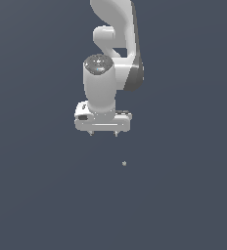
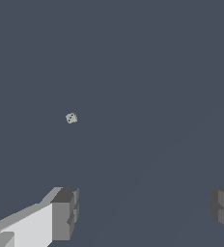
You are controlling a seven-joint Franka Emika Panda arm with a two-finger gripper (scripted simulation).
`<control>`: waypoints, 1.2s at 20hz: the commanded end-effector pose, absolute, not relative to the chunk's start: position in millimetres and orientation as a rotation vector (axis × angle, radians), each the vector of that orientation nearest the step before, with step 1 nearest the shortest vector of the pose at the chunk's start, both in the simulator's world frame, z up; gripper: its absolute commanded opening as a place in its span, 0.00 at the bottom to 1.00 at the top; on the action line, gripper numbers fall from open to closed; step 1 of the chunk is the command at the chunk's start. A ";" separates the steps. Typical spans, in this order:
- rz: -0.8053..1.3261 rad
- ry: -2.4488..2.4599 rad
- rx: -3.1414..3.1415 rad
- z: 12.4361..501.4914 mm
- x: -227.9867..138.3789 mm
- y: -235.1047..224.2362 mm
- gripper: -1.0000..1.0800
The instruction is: Pick up the object and move it to a goal position.
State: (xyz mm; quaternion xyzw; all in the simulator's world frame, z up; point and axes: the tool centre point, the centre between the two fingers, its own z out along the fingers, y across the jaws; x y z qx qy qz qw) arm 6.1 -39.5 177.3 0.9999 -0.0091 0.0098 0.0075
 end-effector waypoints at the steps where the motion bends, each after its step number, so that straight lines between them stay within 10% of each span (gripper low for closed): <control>1: 0.031 -0.028 3.126 177.3 6.1 -39.5 0.96; 24: 0.045 0.012 3.135 171.4 14.0 -4.1 0.96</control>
